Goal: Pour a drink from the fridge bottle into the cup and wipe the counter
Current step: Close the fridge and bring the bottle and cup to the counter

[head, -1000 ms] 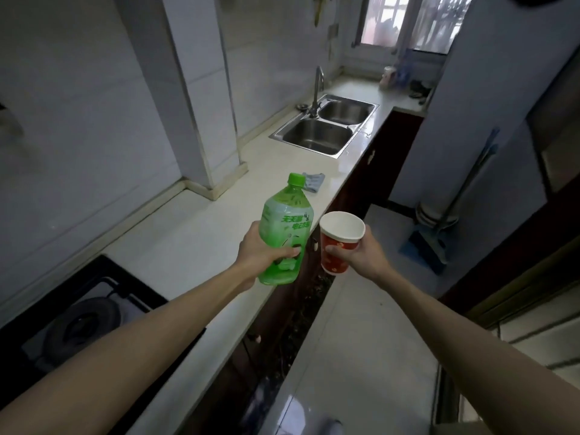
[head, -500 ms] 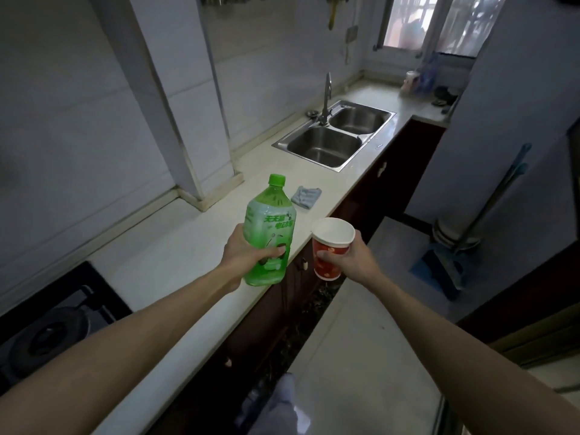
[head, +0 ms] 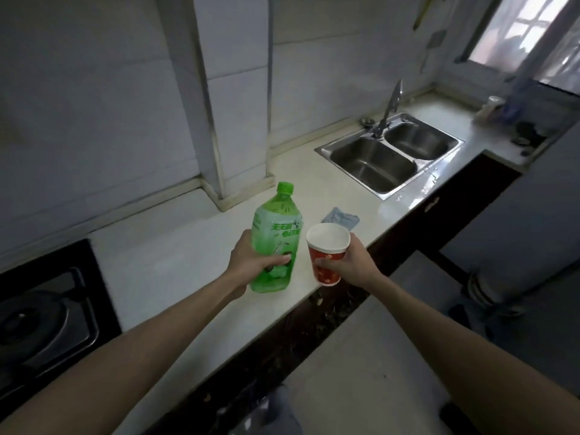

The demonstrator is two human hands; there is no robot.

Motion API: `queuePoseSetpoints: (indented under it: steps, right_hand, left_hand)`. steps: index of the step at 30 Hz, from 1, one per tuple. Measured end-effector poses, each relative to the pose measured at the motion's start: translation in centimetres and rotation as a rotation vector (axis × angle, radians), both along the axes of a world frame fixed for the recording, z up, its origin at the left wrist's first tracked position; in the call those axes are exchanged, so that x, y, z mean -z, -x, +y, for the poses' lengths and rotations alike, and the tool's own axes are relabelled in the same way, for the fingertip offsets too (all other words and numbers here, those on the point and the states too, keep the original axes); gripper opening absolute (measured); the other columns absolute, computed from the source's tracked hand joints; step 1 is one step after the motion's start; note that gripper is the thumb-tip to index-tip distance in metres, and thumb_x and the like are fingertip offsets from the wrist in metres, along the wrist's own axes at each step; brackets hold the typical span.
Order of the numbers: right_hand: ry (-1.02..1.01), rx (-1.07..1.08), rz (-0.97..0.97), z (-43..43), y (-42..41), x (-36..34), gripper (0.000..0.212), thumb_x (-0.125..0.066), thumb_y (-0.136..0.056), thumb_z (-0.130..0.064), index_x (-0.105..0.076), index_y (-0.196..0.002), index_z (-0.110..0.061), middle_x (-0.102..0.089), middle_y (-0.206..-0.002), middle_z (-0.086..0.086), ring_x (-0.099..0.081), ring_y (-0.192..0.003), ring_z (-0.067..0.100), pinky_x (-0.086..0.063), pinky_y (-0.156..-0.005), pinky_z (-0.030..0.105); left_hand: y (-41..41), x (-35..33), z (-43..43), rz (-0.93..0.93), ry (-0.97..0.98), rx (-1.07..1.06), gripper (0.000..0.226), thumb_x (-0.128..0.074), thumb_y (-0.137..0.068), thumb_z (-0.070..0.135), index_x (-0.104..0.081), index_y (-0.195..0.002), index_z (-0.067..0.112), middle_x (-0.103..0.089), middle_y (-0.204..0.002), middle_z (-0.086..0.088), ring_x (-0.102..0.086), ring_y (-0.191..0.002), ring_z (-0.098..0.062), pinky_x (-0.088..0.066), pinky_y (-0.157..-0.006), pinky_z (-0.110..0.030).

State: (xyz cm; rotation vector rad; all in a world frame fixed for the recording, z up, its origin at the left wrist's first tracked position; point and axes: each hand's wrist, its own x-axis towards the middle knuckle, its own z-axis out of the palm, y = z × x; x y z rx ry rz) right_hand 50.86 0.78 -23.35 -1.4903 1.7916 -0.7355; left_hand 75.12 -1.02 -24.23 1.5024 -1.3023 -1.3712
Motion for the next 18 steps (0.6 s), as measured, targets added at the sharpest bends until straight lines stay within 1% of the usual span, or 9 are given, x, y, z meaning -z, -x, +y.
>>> queuePoseSetpoints:
  steps: [1,2,4,5,7,10,12,14,18]
  right_hand:
    - [-0.009,-0.028,0.008,-1.4,-0.5,0.2,0.080,-0.090,-0.054,-0.041,-0.054,-0.123,-0.023,-0.062,-0.118,-0.006,-0.060,-0.109,0.014,-0.051,-0.095,0.038]
    - [-0.024,-0.058,0.018,-2.6,-1.1,0.3,0.079,-0.090,-0.057,-0.036,-0.053,-0.125,-0.021,-0.062,-0.118,-0.006,-0.059,-0.108,0.013,-0.050,-0.094,0.035]
    - [-0.045,-0.118,0.010,-4.9,-2.4,0.9,0.072,-0.090,-0.062,-0.025,-0.053,-0.123,-0.017,-0.059,-0.113,-0.006,-0.057,-0.104,0.011,-0.048,-0.088,0.030]
    - [-0.048,-0.151,0.007,-5.9,-3.0,1.4,0.070,-0.090,-0.063,-0.024,-0.053,-0.121,-0.016,-0.059,-0.112,-0.006,-0.057,-0.104,0.012,-0.047,-0.085,0.029]
    - [-0.067,-0.186,0.018,-7.8,-4.3,2.4,0.074,-0.090,-0.062,-0.026,-0.052,-0.124,-0.014,-0.059,-0.112,-0.005,-0.058,-0.106,0.014,-0.045,-0.081,0.027]
    - [-0.104,-0.223,0.037,-10.0,-6.2,3.3,0.078,-0.091,-0.058,-0.029,-0.052,-0.124,-0.014,-0.061,-0.114,-0.001,-0.059,-0.108,0.021,-0.050,-0.083,0.032]
    - [-0.091,-0.261,0.044,-11.2,-7.6,3.5,0.074,-0.090,-0.059,-0.026,-0.053,-0.122,-0.014,-0.060,-0.110,-0.003,-0.058,-0.107,0.022,-0.051,-0.087,0.037]
    - [-0.082,-0.306,0.020,-12.2,-8.9,3.7,0.072,-0.090,-0.061,-0.024,-0.054,-0.122,-0.014,-0.060,-0.108,-0.002,-0.057,-0.106,0.023,-0.051,-0.089,0.039]
    - [-0.107,-0.385,-0.005,-13.8,-11.2,5.0,0.077,-0.090,-0.060,-0.026,-0.051,-0.126,-0.013,-0.063,-0.117,0.004,-0.058,-0.110,0.026,-0.052,-0.093,0.044]
  left_hand:
    - [-0.4,0.5,-0.8,0.000,-0.007,-0.015,0.064,-0.098,-0.048,0.029,-0.065,-0.103,0.027,-0.077,-0.099,0.005,-0.073,-0.094,-0.016,-0.060,-0.087,-0.043]
    - [-0.8,0.8,-1.6,-0.007,-0.021,-0.033,0.067,-0.098,-0.047,0.032,-0.065,-0.105,0.027,-0.077,-0.100,0.005,-0.073,-0.094,-0.015,-0.061,-0.086,-0.043]
    - [-2.0,1.4,-2.8,-0.023,-0.048,-0.081,0.081,-0.097,-0.042,0.038,-0.061,-0.113,0.024,-0.075,-0.105,0.006,-0.072,-0.096,-0.014,-0.061,-0.086,-0.043]
    - [-2.8,1.8,-3.3,-0.032,-0.054,-0.106,0.085,-0.098,-0.040,0.039,-0.060,-0.115,0.024,-0.075,-0.106,0.007,-0.072,-0.097,-0.014,-0.061,-0.086,-0.042]
    - [-4.3,2.4,-3.7,-0.046,-0.077,-0.161,0.088,-0.098,-0.038,0.042,-0.061,-0.116,0.025,-0.075,-0.107,0.008,-0.072,-0.098,-0.014,-0.061,-0.087,-0.042]
    - [-6.6,2.9,-3.2,-0.052,-0.125,-0.251,0.090,-0.099,-0.036,0.043,-0.061,-0.115,0.026,-0.075,-0.107,0.006,-0.072,-0.100,-0.016,-0.061,-0.087,-0.043]
    - [-8.2,3.4,-2.7,-0.073,-0.140,-0.314,0.093,-0.099,-0.033,0.045,-0.060,-0.116,0.025,-0.074,-0.108,0.005,-0.071,-0.100,-0.018,-0.061,-0.087,-0.044]
    - [-9.5,3.8,-2.0,-0.086,-0.144,-0.371,0.096,-0.099,-0.031,0.049,-0.059,-0.116,0.026,-0.074,-0.109,0.004,-0.071,-0.102,-0.019,-0.060,-0.088,-0.045]
    - [-10.8,4.4,-0.2,-0.057,-0.184,-0.526,0.099,-0.098,-0.030,0.048,-0.057,-0.117,0.025,-0.072,-0.113,0.003,-0.069,-0.105,-0.020,-0.058,-0.092,-0.046]
